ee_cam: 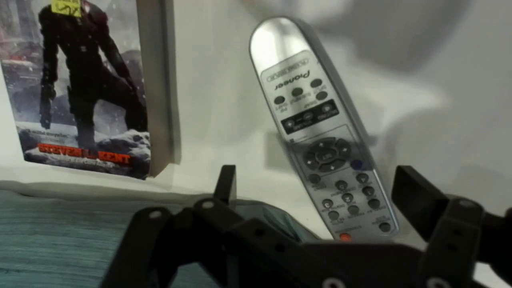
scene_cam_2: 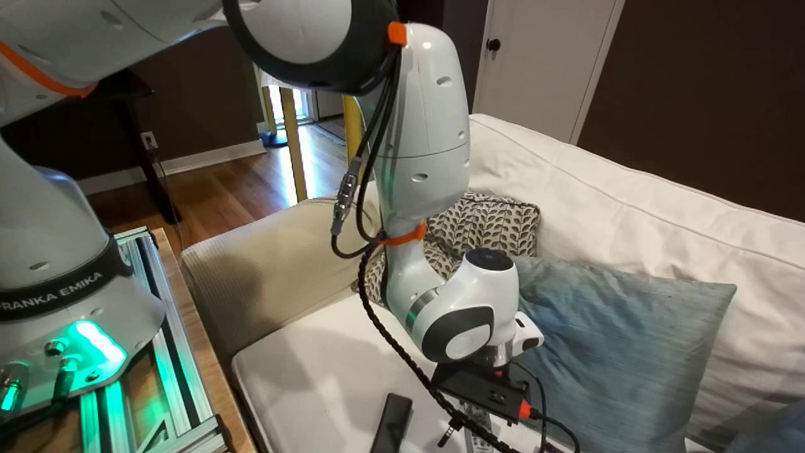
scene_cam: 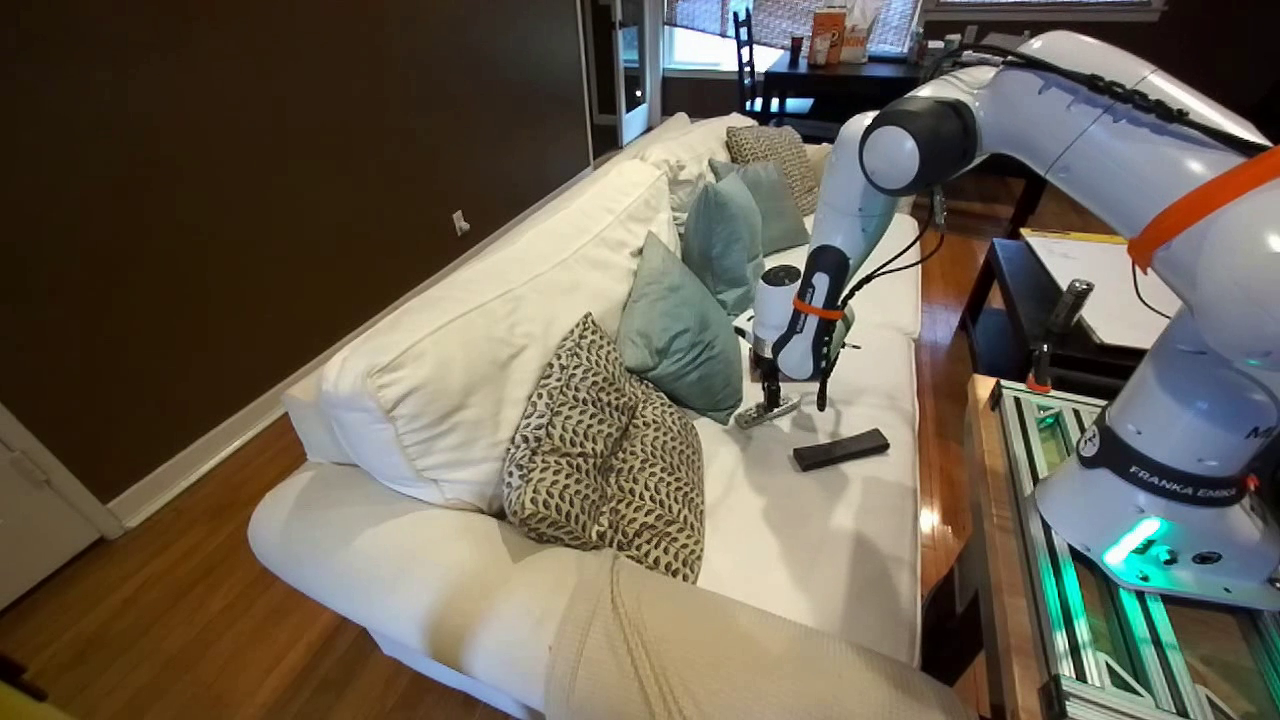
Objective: Put the grey remote control on the left armrest of the sofa.
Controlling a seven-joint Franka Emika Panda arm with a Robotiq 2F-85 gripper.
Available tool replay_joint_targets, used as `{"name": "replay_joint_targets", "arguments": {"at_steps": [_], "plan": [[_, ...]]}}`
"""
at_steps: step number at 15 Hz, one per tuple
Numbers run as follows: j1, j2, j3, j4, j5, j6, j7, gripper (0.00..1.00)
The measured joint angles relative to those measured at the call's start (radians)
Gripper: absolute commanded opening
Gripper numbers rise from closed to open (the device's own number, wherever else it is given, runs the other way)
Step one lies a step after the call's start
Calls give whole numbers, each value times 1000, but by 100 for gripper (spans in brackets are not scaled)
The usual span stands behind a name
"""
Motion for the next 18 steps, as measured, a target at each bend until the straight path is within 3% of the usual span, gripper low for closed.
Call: {"name": "replay_joint_targets", "arguments": {"at_steps": [8, 10, 14, 16, 18], "plan": [[-14, 82, 37, 118, 0, -93, -71, 100], [-14, 99, 37, 140, 0, -114, -83, 74], [-12, 126, 37, 173, 0, -133, -100, 42], [-9, 133, 37, 183, 0, -146, -103, 29], [-4, 133, 37, 190, 0, -163, -104, 29]]}}
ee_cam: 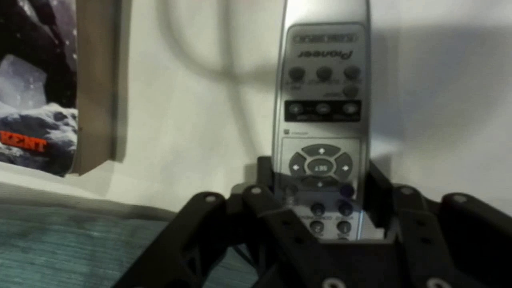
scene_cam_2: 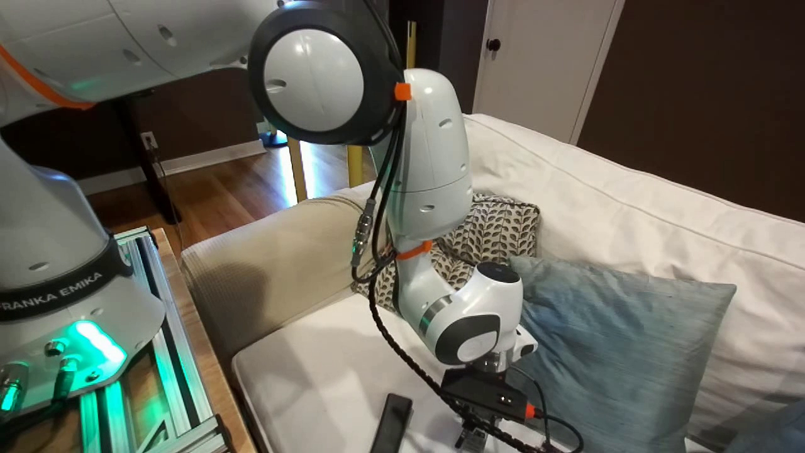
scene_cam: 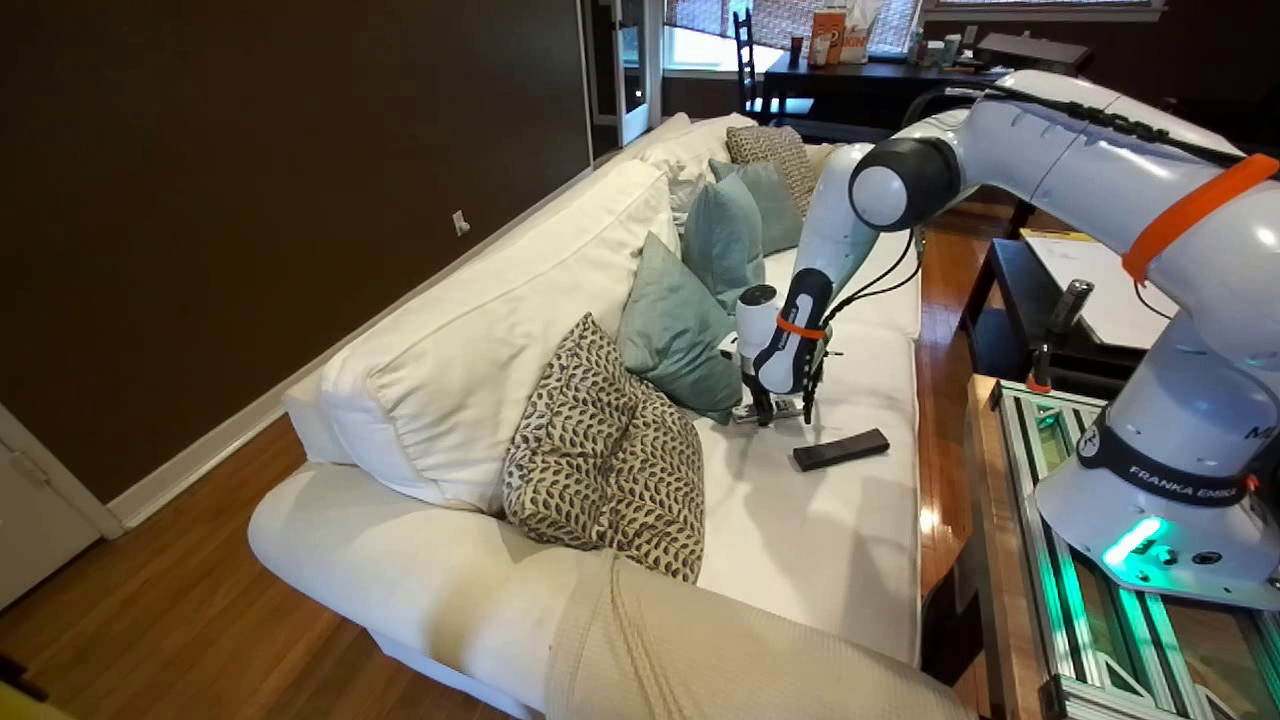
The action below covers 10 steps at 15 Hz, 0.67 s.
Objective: Put the grey remote control on the left armrest of the sofa.
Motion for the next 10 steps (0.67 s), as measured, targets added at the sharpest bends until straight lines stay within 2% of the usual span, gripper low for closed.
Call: {"name": "replay_joint_targets", "arguments": {"at_steps": [6, 10], "plan": [[20, -6, -2, 4, 0, -16, 0, 29], [67, -60, -1, -50, 0, 8, 7, 29]]}}
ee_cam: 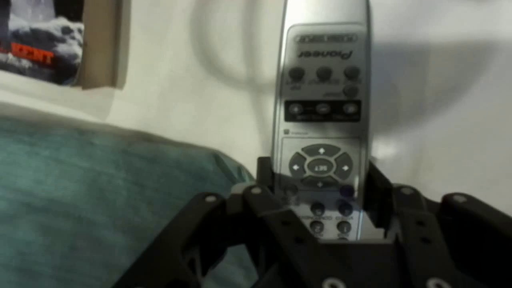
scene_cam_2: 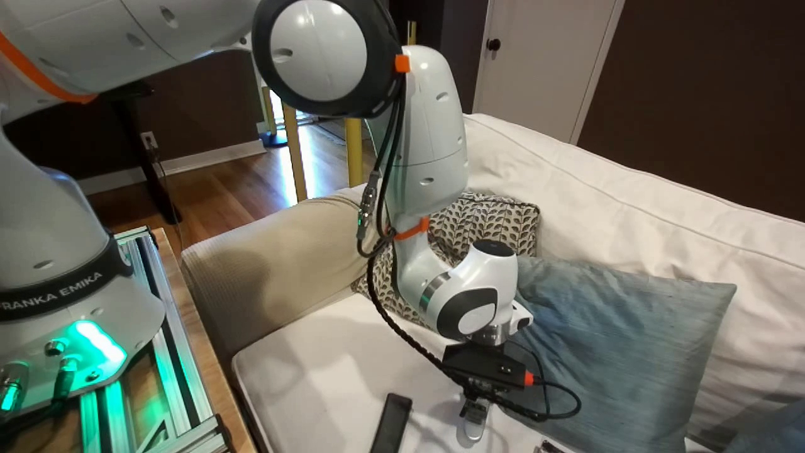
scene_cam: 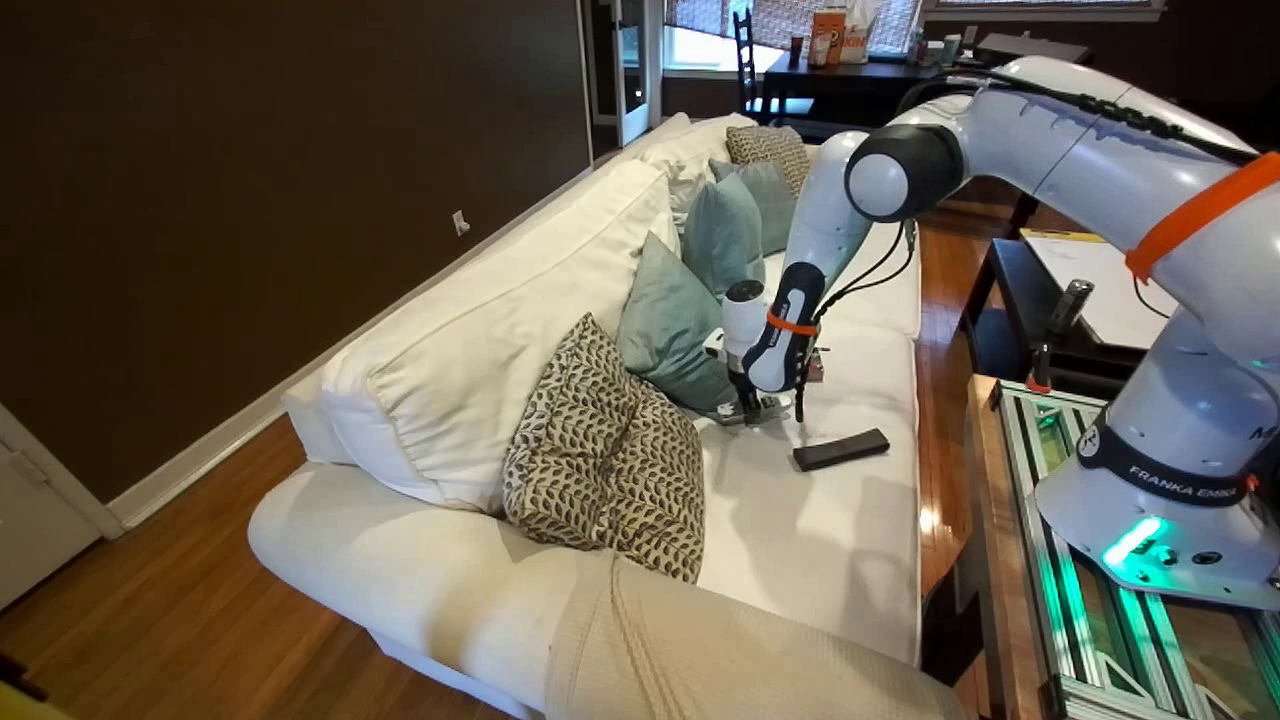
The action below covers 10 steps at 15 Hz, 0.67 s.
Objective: Put the grey remote control on the left armrest of the sofa.
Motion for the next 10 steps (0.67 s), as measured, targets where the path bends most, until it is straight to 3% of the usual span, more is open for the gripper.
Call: {"name": "replay_joint_targets", "arguments": {"at_steps": [10], "plan": [[233, -323, -27, -379, -26, 146, 56, 29]]}}
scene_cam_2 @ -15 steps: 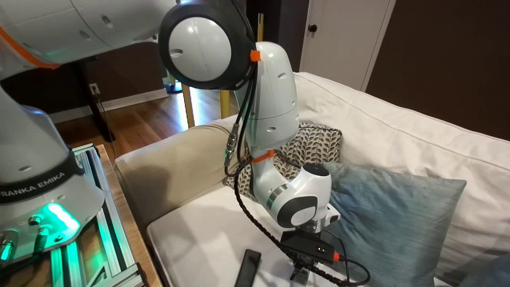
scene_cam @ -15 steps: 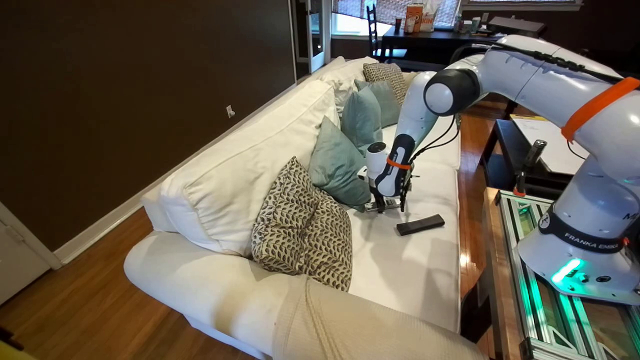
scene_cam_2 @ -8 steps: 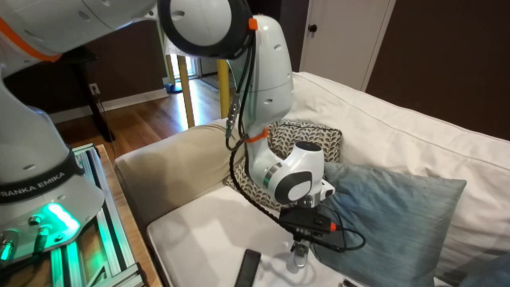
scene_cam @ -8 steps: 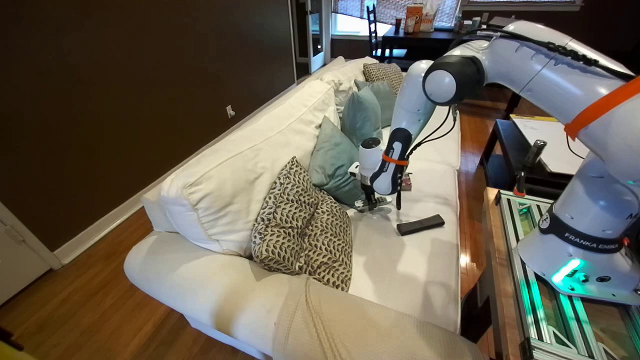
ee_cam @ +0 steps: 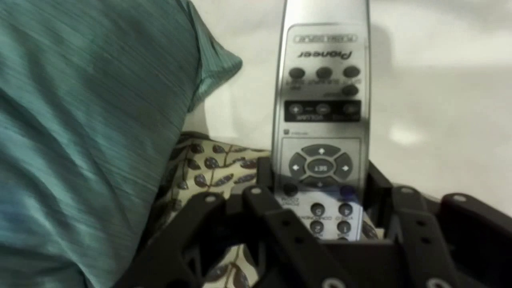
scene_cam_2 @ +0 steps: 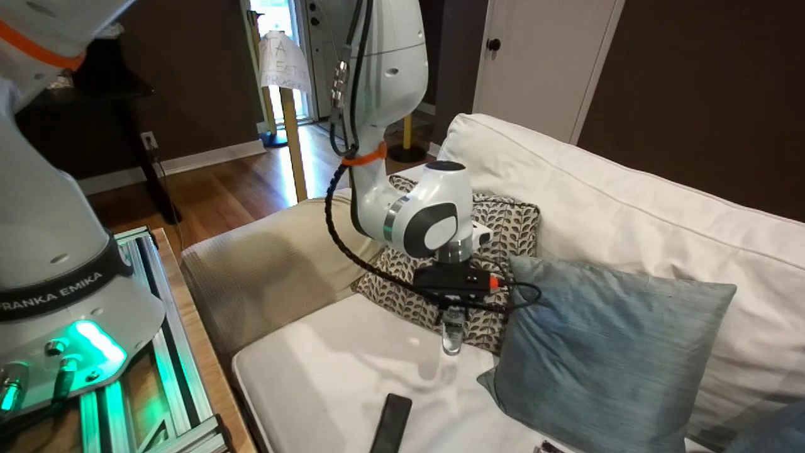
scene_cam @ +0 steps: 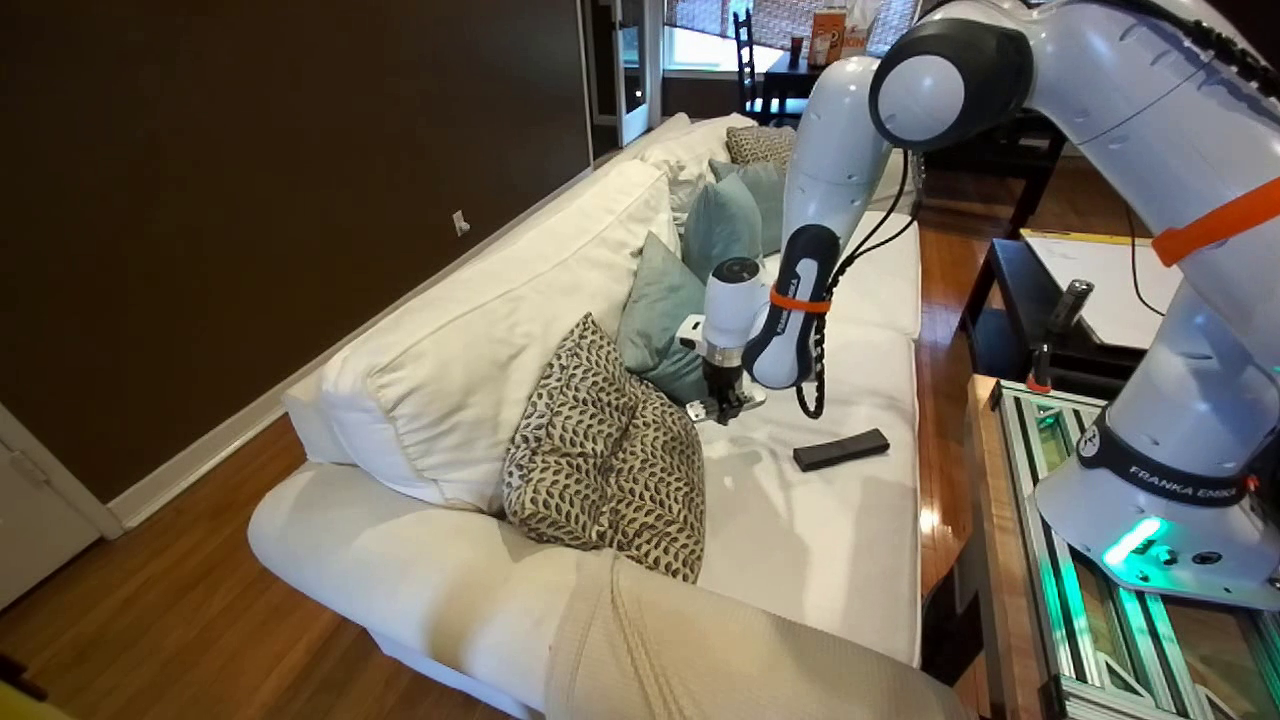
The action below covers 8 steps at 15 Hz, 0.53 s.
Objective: Put the grey remote control on the left armrest of the sofa.
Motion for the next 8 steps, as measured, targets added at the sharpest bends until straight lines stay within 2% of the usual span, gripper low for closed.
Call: {"name": "replay_joint_targets", "arguments": {"at_steps": [4, 8], "plan": [[102, -109, -8, -116, -19, 16, 30, 29], [195, -195, -7, -184, -57, 31, 43, 29]]}}
